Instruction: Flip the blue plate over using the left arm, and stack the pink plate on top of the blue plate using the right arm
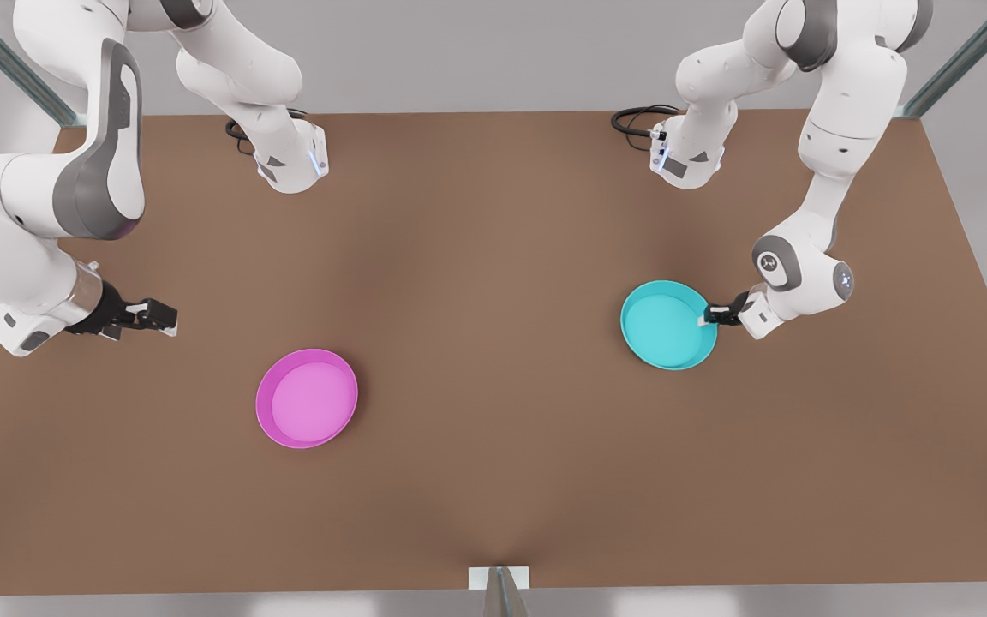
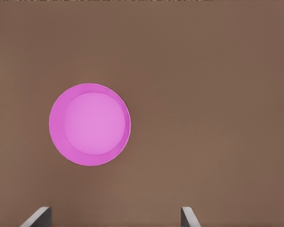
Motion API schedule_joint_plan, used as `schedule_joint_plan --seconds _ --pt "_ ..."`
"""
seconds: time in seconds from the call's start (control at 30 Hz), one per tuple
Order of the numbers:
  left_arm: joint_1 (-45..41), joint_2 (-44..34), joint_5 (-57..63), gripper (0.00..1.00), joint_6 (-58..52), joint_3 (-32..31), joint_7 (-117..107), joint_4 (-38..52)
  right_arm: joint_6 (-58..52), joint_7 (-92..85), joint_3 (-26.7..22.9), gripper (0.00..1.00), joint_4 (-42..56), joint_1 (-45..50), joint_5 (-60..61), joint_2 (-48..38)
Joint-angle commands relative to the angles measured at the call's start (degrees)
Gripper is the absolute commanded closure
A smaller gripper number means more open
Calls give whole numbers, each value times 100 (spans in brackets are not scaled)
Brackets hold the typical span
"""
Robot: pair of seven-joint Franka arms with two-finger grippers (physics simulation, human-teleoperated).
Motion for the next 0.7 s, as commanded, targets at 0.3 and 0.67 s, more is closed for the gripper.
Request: schedule_joint_plan --seconds 0.3,0.67 --pt "-210 -703 -112 79 -238 -20 -241 -43 1 -8 8 0 0 -2 9 16" --pt "-966 -1644 2155 79 -590 -11 -1954 -95 318 1 8 0 -316 33 18 -28"
